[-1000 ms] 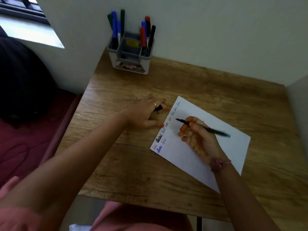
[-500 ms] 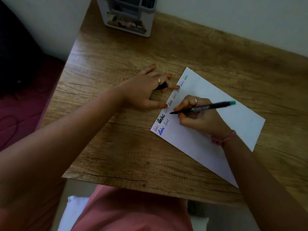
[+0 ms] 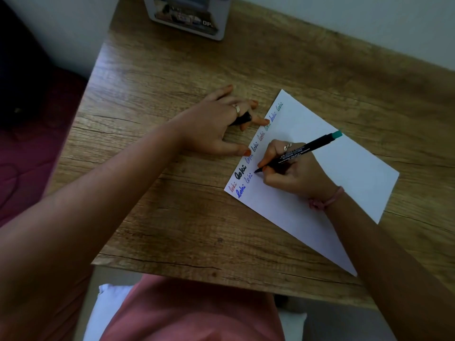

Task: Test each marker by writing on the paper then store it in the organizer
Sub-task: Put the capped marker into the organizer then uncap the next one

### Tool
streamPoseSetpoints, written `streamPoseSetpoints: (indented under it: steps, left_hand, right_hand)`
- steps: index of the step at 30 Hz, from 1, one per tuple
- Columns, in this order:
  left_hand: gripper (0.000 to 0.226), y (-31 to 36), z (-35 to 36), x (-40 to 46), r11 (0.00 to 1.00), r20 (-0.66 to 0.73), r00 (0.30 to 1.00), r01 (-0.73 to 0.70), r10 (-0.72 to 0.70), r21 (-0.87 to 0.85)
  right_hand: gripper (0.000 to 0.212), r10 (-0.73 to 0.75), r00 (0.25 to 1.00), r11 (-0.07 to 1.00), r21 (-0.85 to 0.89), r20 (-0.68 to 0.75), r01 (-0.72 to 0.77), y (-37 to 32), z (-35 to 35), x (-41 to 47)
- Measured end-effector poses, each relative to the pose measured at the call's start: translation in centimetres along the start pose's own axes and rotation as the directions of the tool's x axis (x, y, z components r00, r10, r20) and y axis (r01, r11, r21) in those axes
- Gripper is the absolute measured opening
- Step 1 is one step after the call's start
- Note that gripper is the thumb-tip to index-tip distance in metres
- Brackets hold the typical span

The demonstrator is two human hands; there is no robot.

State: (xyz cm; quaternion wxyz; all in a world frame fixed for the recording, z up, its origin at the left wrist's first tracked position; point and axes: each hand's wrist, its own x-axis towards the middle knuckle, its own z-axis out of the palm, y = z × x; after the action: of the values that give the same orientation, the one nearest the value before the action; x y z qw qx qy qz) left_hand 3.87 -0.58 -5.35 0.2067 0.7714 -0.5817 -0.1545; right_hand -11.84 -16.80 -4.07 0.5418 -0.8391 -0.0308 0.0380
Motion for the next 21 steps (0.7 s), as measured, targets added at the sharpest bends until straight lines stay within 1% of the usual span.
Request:
streamPoseSetpoints:
  steps: [2, 5, 10, 13, 17, 21]
  left_hand:
    - [0.074, 0.03, 0.01, 0.04, 1.000, 0.010, 1.000, -0.001, 0.000, 0.012]
    - [0.069, 0.14, -0.07, 0.02, 1.000, 0.019, 1.000, -0.005, 0.005, 0.013]
    - [0.067, 0.30, -0.15, -0.06, 1.000, 0.017, 1.000, -0.009, 0.009, -0.005]
    - [0.068, 0.31, -0.18, -0.06, 1.000, 0.014, 1.000, -0.006, 0.006, -0.002]
    - [0.066, 0.35, -0.10, -0.02, 1.000, 0.007, 1.000, 0.000, 0.001, -0.027]
    - [0.074, 0.31, -0.07, 0.01, 1.000, 0.008, 1.000, 0.009, -0.009, -0.005]
  right_hand:
    - [0.007, -0.004, 1.000, 1.000, -0.003, -0.010, 0.004, -0.01, 0.10, -0.03]
    - [0.009, -0.034, 0.999, 0.999, -0.043, -0.040, 0.032, -0.04, 0.35, 0.14]
    - [0.006, -0.032, 0.999, 0.999, -0.036, -0.033, 0.030, 0.20, 0.27, -0.09]
    - [0.009, -0.023, 0.998, 1.000, -0.019, -0.060, 0.022, 0.20, 0.30, -0.09]
    - [0.010, -0.042, 0.997, 0.999, -0.035, -0.063, 0.040, 0.48, 0.32, -0.11]
    - [0.010, -0.042, 0.996, 0.999, -0.031, -0.081, 0.040, 0.68, 0.44, -0.06]
